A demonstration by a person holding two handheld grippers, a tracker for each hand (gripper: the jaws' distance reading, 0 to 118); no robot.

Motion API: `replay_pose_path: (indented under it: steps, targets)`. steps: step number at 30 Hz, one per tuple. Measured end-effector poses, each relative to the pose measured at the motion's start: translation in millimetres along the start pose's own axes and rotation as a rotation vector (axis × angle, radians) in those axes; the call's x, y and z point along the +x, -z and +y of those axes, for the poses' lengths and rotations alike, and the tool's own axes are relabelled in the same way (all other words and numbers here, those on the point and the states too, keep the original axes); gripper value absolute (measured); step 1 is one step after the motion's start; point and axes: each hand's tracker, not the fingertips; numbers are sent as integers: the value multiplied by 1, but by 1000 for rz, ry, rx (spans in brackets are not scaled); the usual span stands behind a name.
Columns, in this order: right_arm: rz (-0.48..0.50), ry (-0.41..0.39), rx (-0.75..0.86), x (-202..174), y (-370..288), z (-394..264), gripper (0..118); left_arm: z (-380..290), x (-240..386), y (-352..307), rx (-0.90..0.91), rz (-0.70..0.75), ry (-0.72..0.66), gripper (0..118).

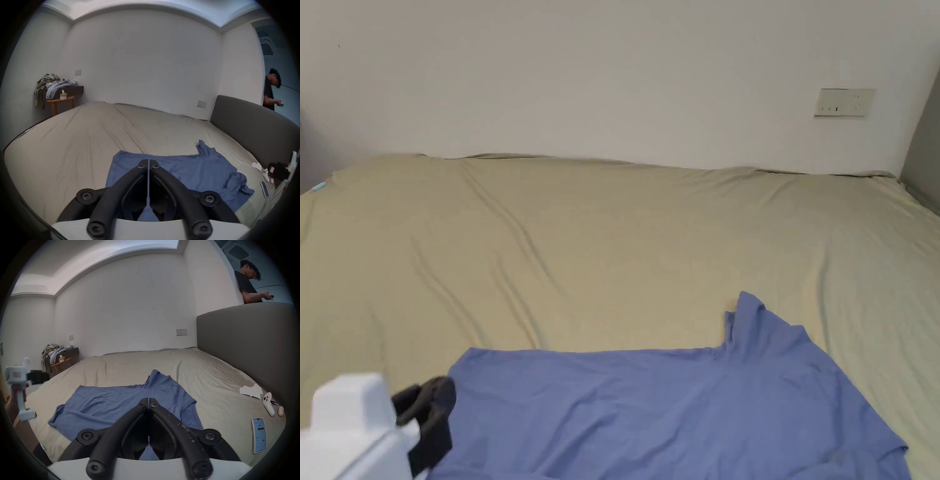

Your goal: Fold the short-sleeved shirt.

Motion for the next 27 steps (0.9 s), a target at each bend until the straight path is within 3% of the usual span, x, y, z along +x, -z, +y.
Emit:
replay_pose_path:
  steps: [1,2,3,4,6,10,13,14,15,17,19,20,22,24,25,27]
  targets:
    - [9,10,-5,1,8,4,1,14,-8,27,-46,-13,2,15]
    - [13,18,-10,0,14,5,1,23,-14,55,-101,-10,1,35]
    - [10,20,-14,-2,21,5,1,34,-24,91,-171,4,-13,71]
    - [5,14,-21,-4,29,4,1,39,-32,125,-241,34,-35,118]
    - [-8,5,-46,-4,42,6,1,37,-53,182,-333,54,-84,109]
    - [-24,0,-107,-1,67,3,1,5,-84,263,-549,207,-55,108]
    - [-46,-13,-145,6,84,4,1,-19,-103,302,-644,247,-88,88]
    - [-51,-14,-161,8,90,5,1,-20,-104,302,-634,240,-102,89]
    - [-55,-15,-169,10,97,7,1,-18,-103,297,-604,232,-101,80]
    - [-50,-17,-172,16,111,17,11,-6,-91,278,-513,163,-83,1]
    - [-36,-52,-157,22,136,36,15,2,-83,266,-484,89,-107,3]
    - [-40,-79,-164,24,153,48,25,8,-69,250,-446,76,-113,3]
    - [-59,-171,-179,34,199,70,69,18,-56,234,-415,81,-47,3]
    - [-57,-210,-205,45,252,83,109,19,-60,230,-400,72,-43,3]
    - [-31,-209,-270,56,286,89,118,22,-59,224,-387,71,-57,3]
    - [-6,-163,-384,71,344,92,118,22,-61,218,-372,57,-61,3]
